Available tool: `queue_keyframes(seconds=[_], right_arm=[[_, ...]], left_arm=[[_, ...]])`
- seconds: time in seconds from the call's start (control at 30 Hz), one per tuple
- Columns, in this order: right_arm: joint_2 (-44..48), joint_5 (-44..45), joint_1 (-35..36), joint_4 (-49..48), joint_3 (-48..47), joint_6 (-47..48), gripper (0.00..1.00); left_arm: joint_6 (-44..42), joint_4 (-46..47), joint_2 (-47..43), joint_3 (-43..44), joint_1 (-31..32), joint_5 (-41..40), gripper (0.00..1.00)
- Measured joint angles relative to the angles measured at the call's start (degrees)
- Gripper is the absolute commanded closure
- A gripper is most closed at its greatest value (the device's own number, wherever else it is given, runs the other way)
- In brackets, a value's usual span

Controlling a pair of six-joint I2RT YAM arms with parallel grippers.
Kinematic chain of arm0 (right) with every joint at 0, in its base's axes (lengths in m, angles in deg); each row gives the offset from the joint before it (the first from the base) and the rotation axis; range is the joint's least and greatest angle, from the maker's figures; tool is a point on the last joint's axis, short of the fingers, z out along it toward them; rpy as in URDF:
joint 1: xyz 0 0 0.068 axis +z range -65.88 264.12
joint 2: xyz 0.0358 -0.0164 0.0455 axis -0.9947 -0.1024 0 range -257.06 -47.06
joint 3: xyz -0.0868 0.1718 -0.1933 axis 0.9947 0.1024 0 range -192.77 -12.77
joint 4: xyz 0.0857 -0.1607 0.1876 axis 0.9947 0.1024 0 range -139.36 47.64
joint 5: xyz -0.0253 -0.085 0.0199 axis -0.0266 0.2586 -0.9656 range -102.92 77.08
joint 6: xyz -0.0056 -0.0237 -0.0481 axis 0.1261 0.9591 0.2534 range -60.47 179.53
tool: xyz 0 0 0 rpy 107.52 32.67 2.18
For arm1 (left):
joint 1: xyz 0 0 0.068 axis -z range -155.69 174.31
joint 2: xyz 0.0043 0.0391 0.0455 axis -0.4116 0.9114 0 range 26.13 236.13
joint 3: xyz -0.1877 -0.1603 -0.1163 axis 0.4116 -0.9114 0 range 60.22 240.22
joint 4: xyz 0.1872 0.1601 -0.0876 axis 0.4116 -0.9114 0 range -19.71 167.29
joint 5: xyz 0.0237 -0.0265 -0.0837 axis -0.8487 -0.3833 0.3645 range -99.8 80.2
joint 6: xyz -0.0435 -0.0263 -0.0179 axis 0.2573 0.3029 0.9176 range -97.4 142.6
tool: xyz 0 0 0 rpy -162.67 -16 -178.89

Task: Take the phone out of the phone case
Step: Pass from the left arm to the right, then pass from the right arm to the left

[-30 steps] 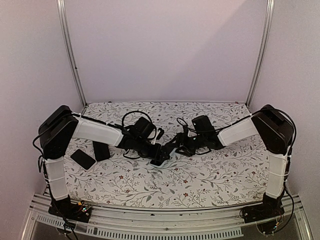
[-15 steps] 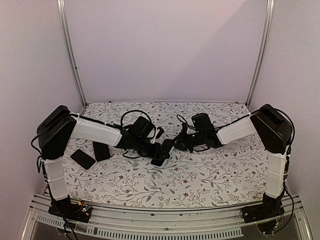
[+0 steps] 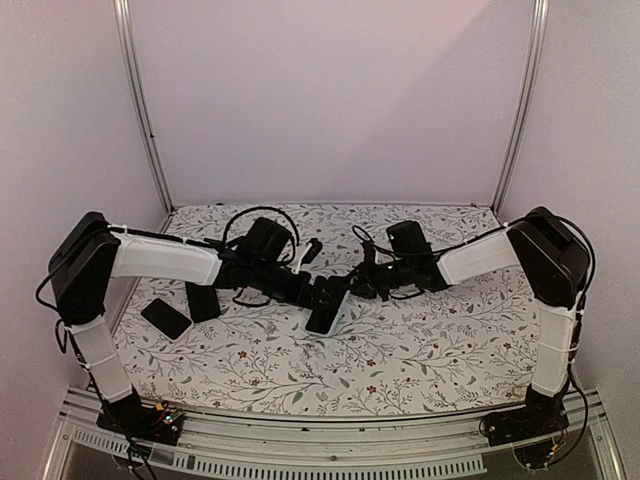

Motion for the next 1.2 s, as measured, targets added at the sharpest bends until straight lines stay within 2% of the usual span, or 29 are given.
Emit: queue_keyframes(seconds=[0.27,0.4,0.53,0.9,1.03,1.2], right_arm=[[4.72,-5.79,-3.41,2.43,-0.02,5.40,1.00],[7.91,-9.31,-4.57,3.63,-0.13,8.50,1.00],[10.43,-13.33,-5.27,4.59,-0.94,11.26,1.00],[11.13,-23.85,-5.38,5.03,-4.83,13.86,1.00],[11.13,-26.29,-5.40,4.98,-6.01,13.84,1.00],[11.10,-28.85,-5.40,4.76,-6.82,13.62,1.00]], left_arm=[[0.31,4.63,-4.66,-0.70,-4.87,10.97,0.06],[3.17,8.63,-4.72,-3.19,-8.33,17.62,0.07],[6.93,13.51,-4.66,-3.80,-10.05,24.00,0.11],[24.90,36.57,-1.22,-6.14,-9.73,37.64,0.41],[31.08,43.91,0.04,-6.75,-9.25,39.45,0.57],[35.30,48.61,0.66,-6.71,-8.07,40.13,0.79]])
